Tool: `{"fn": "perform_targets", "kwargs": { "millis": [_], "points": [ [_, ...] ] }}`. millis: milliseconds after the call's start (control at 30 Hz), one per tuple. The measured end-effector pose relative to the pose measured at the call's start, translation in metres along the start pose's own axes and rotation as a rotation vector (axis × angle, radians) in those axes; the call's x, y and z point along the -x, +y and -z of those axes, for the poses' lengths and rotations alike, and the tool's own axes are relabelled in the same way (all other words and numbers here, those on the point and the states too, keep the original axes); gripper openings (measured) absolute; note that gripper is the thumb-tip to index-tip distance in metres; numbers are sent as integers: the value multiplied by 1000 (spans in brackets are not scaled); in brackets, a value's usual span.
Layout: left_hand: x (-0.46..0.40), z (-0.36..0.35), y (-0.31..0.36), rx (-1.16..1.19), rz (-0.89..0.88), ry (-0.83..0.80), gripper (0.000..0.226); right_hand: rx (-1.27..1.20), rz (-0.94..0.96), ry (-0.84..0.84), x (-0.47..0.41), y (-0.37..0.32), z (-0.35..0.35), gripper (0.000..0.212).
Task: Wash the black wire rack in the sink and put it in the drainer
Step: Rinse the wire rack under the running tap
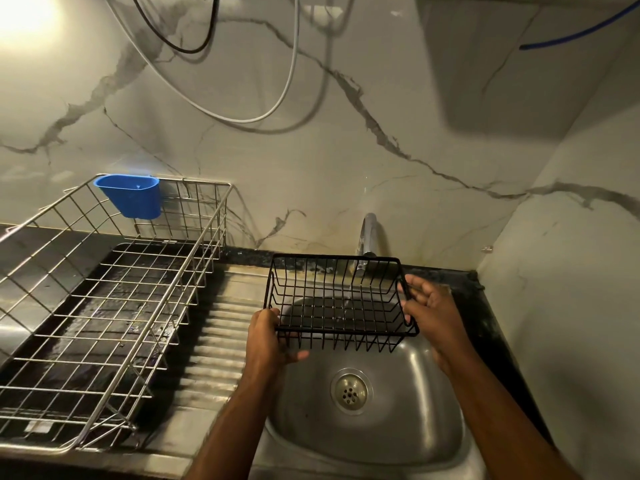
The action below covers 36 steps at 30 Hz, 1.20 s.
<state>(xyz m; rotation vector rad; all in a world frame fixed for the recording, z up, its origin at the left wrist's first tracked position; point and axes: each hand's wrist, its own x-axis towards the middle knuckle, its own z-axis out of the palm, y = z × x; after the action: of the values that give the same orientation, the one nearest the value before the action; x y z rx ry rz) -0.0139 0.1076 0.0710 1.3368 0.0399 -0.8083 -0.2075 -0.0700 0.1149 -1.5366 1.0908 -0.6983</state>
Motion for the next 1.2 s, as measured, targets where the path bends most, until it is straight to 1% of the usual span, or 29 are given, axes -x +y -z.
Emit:
{"fn": "perform_targets", "kwargs": {
  "millis": [333, 933, 1200],
  "points": [
    [0, 2, 0, 5, -4, 9, 28, 27, 13, 13, -3, 2, -2, 59],
    [-4, -1, -1, 16, 4, 15, 21, 19, 13, 2, -5, 1, 0, 58],
    [-1, -1, 1, -1, -23, 9, 20, 20, 4, 7, -7, 1, -1, 58]
  ]
}}
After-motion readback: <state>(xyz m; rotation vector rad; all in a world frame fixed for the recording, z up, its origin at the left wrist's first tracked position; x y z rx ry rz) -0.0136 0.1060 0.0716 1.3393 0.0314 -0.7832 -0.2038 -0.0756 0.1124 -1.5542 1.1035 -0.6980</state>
